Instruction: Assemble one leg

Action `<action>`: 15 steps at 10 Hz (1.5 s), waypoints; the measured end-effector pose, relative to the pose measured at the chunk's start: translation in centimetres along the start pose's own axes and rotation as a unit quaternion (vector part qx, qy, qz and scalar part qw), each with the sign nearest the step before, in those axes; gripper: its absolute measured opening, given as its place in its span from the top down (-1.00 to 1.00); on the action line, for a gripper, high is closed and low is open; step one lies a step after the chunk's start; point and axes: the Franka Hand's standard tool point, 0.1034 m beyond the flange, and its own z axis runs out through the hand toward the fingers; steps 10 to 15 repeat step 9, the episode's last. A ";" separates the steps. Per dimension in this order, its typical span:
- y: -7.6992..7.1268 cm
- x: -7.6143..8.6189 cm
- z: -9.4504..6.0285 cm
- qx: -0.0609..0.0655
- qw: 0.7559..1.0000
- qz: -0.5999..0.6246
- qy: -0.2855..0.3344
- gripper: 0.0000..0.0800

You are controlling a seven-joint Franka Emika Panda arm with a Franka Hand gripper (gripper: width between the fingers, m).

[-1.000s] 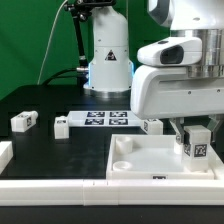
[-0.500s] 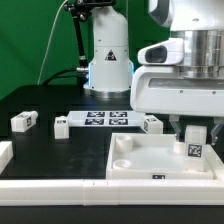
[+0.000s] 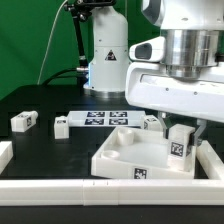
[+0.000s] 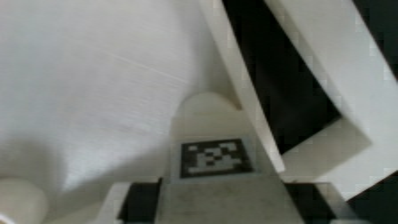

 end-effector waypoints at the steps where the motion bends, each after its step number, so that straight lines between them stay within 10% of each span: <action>1: 0.0 0.0 0.0 0.000 1.000 -0.001 0.000 0.25; 4: 0.0 0.0 0.0 0.000 1.000 -0.001 0.000 -0.55; 15: 0.0 0.0 0.1 0.000 1.000 -0.001 0.000 -0.62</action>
Offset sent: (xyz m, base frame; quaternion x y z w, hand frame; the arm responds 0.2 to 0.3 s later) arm 0.0000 0.0000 0.0000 0.0000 0.0000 0.0000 1.0000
